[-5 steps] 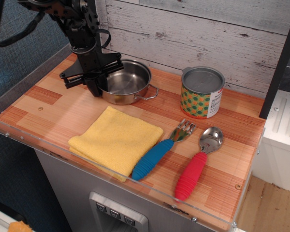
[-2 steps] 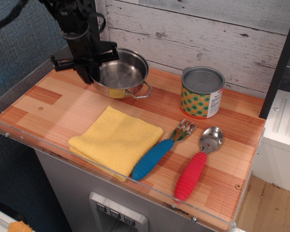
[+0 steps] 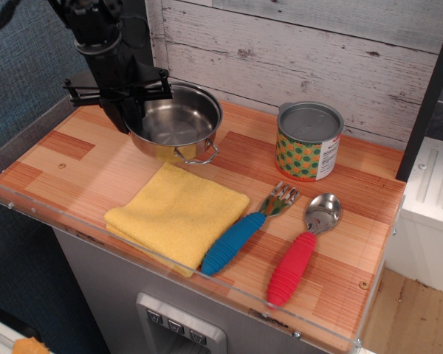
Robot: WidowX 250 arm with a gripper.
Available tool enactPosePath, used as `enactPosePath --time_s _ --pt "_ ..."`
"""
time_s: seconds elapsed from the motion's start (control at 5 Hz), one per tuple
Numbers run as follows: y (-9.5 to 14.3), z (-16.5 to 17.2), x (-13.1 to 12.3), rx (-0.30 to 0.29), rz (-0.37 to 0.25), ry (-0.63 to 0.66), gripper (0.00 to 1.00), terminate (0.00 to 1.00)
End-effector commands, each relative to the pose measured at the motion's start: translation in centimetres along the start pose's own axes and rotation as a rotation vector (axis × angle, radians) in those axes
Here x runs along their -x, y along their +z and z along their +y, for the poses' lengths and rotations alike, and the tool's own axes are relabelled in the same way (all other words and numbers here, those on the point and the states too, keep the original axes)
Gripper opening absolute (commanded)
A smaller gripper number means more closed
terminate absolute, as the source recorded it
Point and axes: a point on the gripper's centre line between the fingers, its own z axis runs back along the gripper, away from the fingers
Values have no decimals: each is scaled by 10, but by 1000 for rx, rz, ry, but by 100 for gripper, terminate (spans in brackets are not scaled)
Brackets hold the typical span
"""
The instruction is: Place the vessel on the yellow cloth
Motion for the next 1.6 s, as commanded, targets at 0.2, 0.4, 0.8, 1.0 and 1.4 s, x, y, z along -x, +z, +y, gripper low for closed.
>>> enactPosePath --time_s 0.2,0.4,0.8,1.0,1.4 --pt "12 -15 35 43 35 -344 0 0" --pt "7 -23 45 65 41 -422 0 0" --pt "-2 -18 50 58 54 -460 0 0" --pt "-3 -12 48 54 53 -453 0 0" --pt "-14 -9 52 57 109 -488 0 0"
